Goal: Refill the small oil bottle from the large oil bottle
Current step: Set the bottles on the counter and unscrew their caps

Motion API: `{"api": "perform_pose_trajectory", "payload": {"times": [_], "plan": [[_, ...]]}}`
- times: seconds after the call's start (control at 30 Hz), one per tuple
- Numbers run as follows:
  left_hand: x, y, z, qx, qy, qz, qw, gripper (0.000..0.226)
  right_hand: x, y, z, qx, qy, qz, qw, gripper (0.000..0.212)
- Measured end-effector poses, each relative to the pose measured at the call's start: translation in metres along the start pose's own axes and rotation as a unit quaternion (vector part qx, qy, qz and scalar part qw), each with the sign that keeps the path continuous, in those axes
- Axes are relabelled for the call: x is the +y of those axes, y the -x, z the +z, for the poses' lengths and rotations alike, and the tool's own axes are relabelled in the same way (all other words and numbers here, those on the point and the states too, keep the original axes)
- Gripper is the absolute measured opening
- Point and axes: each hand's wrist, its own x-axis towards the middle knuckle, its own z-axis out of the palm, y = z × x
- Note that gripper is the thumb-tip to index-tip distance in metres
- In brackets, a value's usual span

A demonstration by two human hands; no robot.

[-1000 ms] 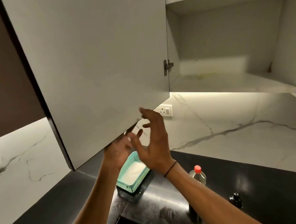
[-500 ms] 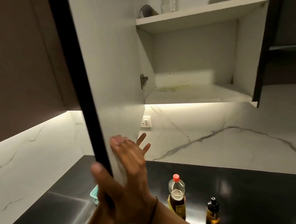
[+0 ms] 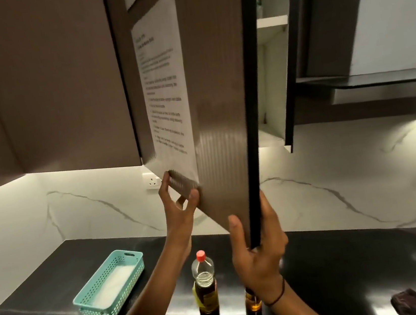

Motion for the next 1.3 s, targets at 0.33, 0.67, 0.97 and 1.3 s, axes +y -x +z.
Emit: {"api": "perform_pose_trajectory", "payload": {"times": [0.33,0.67,0.97,1.3], "plan": [[-0.019,-0.032,0.059,0.0,-0.196,0.033,0.98,0.107,0.086,-0.052,-0.036,0.116,0.052,0.224,0.966,0.05],[-0.027,-0.06,0.068,-0.035,-0.373,0.039,0.926,0.106,0.154,-0.088,-0.035,0.114,0.12,0.292,0.942,0.051],[-0.035,-0.084,0.063,-0.082,-0.491,0.064,0.865,0.107,0.205,-0.116,-0.028,0.088,0.218,0.327,0.915,0.042],[-0.048,-0.103,0.046,-0.107,-0.51,0.092,0.849,0.102,0.246,-0.139,-0.012,0.094,0.236,0.363,0.896,0.035]]}}
